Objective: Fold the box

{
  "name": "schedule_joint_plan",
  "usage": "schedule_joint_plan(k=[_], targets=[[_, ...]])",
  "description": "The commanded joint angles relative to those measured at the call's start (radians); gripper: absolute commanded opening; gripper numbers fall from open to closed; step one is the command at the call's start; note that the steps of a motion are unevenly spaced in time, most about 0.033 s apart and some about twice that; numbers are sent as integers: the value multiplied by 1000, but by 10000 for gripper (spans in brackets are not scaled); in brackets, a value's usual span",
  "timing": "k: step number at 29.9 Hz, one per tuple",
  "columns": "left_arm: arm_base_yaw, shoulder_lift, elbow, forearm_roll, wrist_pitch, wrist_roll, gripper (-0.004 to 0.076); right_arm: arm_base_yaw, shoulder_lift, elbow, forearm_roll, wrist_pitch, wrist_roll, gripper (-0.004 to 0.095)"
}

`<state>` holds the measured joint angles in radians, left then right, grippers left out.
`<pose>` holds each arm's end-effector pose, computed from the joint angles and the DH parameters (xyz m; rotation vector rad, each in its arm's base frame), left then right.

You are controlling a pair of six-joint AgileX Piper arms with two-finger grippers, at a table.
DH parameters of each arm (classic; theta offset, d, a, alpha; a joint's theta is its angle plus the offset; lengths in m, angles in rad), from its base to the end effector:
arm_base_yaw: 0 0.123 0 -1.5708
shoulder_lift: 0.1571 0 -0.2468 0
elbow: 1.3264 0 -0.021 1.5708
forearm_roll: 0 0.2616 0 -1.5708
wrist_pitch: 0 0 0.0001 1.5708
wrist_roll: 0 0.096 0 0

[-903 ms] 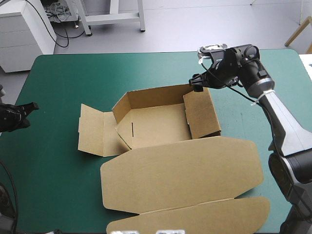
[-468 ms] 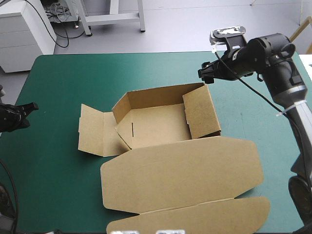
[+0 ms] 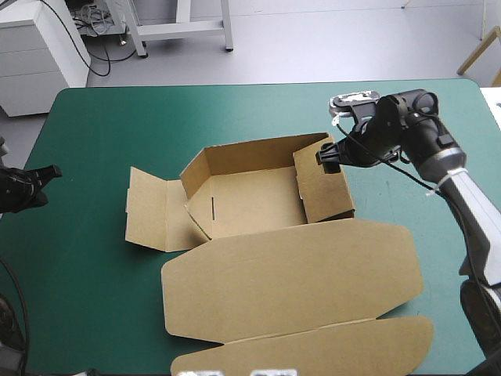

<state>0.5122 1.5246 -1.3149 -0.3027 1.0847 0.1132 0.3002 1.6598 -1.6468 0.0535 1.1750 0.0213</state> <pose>0.2949 0.1367 0.2713 -0.6573 2.6187 -0.2271 0.3452 0.1118 0.3172 -0.3609 2.6564 0.1746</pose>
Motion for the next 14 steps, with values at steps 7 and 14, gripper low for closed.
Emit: schedule_joint_plan(k=[7,14], targets=[[2,-40,-23,1,-12,-11,-10,33,140,-9,6,-107,-12,820],[2,-40,-23,1,-12,-11,-10,33,198,-9,6,-106,-12,819]])
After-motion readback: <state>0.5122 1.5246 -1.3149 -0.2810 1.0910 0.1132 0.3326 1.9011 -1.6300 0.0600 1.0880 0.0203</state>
